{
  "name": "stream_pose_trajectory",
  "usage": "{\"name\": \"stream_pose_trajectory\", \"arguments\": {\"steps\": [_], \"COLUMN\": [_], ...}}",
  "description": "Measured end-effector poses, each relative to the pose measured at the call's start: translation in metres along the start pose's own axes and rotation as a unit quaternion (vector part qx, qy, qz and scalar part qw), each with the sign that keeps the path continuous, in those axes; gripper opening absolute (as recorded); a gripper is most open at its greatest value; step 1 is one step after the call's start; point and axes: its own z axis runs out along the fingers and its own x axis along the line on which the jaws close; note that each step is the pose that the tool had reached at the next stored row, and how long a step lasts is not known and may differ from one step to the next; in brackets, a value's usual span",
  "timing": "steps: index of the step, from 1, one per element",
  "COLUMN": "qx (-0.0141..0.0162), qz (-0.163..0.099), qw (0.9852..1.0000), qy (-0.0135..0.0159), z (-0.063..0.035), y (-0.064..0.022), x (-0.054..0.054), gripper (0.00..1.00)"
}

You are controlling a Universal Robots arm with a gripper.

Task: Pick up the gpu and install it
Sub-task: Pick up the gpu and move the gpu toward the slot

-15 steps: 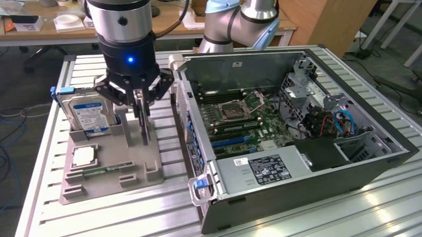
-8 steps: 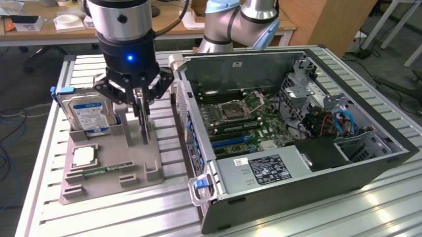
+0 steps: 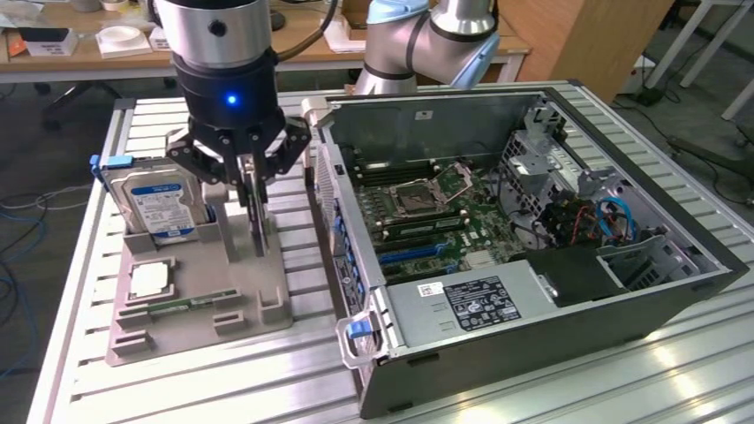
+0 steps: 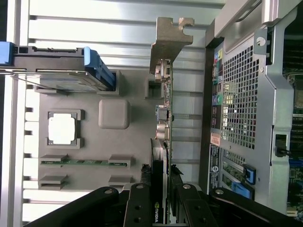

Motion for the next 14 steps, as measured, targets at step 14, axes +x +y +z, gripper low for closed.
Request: {"name": "stream_pose_trajectory", "arguments": {"steps": [14], "qx": [0.0001], "qz": [0.000], "qw": [1.0000], "qy": [0.0001], "z": [-0.0034], "y": [0.0002], "x": [0.0000], "gripper": [0.26]}}
